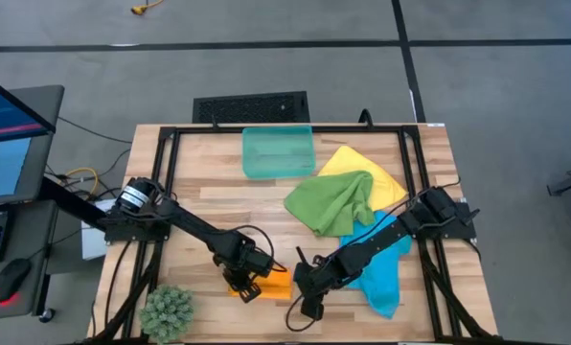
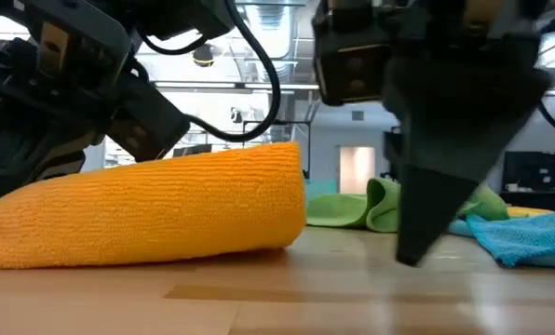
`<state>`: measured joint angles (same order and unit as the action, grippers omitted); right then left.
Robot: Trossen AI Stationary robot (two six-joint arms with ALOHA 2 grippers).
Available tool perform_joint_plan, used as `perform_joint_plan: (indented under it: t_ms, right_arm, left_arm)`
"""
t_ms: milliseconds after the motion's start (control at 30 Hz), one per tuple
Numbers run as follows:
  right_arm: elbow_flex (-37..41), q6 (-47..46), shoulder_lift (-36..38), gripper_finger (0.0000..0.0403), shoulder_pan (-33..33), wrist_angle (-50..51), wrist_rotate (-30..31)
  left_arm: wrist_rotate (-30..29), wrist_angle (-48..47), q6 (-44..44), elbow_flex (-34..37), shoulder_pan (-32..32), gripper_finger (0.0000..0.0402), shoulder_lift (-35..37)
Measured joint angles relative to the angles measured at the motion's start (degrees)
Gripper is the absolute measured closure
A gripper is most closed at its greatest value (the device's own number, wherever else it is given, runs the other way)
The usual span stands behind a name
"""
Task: Roll microfiber towels into tight, uniform cylinder then place into a basket
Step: Fold the orange towel
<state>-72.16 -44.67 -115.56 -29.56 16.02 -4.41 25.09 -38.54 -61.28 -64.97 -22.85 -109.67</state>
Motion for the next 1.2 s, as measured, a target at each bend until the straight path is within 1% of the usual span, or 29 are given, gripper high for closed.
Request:
perform_joint_plan:
  t_ms: [67,200,267,333,433,500,700,1100,1200]
  right_arm:
    - [0.0,5.61,0.08,0.0302,-0.57,-2.89,0.14]
    - [-0.1,23.61,0.1,0.0301,-3.61,-12.86,-0.7]
    - [-0.11,31.83,0.1,0.0301,-5.14,-15.82,-0.52]
    - [-0.11,39.01,0.09,0.0301,-6.06,-16.51,1.21]
    - [-0.11,47.7,0.08,0.0301,-6.2,-16.53,6.06]
    - [-0.11,49.06,0.08,0.0301,-5.29,-16.56,7.36]
    - [-0.13,48.04,0.06,0.0301,-1.84,-17.24,7.62]
    - [-0.17,48.14,-0.01,0.0301,-1.46,-16.3,7.26]
    - [0.65,46.52,-0.01,0.0301,-0.51,-16.94,7.26]
  left_arm:
    - [-0.15,0.13,-0.06,0.02,0.0,0.0393,0.0]
    - [-0.42,0.15,0.22,0.0,0.0,0.0393,-0.03]
    - [-0.55,0.18,0.18,0.0,0.0,0.0392,-0.04]
    - [-0.57,0.24,0.06,0.0,0.0,0.0389,-0.05]
    - [-0.25,0.28,0.04,0.0,0.04,0.0387,-0.09]
    - [-0.25,0.32,-0.34,0.0,0.03,0.0387,-0.09]
    - [-0.23,0.37,-0.52,0.0,0.04,0.0386,-0.11]
    - [-0.21,0.46,0.09,0.0,0.07,0.0386,-0.15]
    - [-0.21,0.46,0.09,-0.01,0.09,0.0386,-0.15]
